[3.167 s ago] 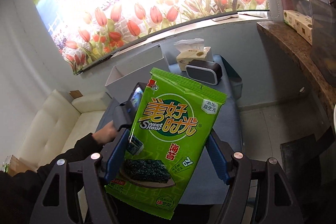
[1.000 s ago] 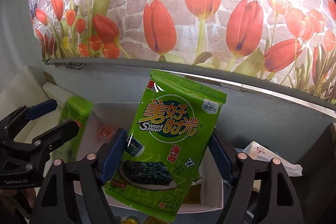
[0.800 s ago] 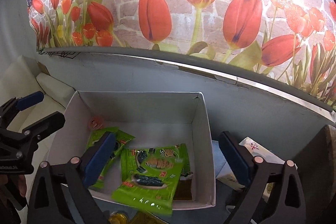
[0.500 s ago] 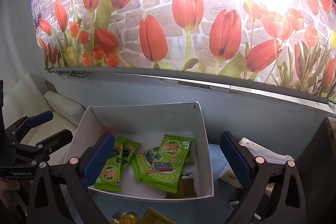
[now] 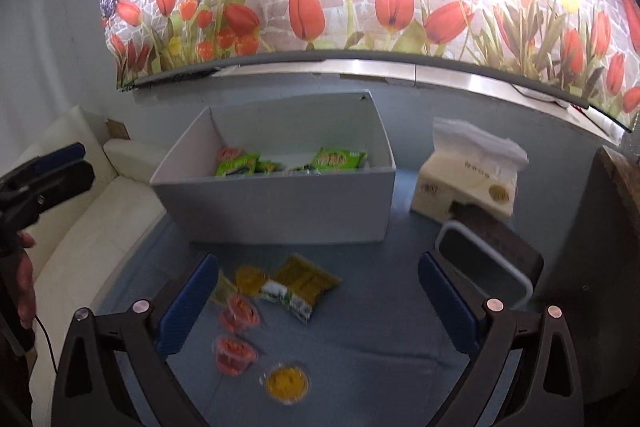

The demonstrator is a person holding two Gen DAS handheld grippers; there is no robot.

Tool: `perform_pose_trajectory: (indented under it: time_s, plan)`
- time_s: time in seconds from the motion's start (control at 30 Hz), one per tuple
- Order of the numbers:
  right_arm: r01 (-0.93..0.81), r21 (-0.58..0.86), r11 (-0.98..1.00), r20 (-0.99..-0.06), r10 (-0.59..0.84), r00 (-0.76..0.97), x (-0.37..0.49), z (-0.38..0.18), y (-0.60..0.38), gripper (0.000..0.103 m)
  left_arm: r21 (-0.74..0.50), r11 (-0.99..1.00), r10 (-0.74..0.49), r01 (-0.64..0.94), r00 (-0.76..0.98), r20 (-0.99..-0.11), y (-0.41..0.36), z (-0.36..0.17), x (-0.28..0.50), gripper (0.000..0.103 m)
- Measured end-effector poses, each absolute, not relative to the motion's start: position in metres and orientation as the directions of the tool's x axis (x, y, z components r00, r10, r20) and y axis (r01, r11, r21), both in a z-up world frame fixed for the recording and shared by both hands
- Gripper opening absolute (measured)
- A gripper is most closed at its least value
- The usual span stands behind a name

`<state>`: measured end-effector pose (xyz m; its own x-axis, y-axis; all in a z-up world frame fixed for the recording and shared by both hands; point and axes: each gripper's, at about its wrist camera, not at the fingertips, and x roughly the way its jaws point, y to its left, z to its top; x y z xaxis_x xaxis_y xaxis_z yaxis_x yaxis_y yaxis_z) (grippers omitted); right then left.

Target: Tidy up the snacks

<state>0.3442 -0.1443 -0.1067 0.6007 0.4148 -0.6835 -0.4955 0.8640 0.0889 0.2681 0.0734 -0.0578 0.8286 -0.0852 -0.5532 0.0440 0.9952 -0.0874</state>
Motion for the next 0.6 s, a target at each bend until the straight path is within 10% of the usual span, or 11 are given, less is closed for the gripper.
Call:
perform_pose_trajectory:
  time_s: [0.53,0.6]
  plan:
    - [-0.537,0.087,0.839,-0.761,0.404,0.508,0.294,-0.224,-0.145,0.1,-0.261,0.965,-0.182,0.005,0.731,-0.657,0.03,-0.152,0.127,0.103]
    - [-0.519,0.067,0.852,-0.777,0.371,0.508,0.3,-0.231,-0.139,0.084,-0.261,0.965,-0.189,0.015,0.727,-0.66,0.024,-0.153,0.124,0.103]
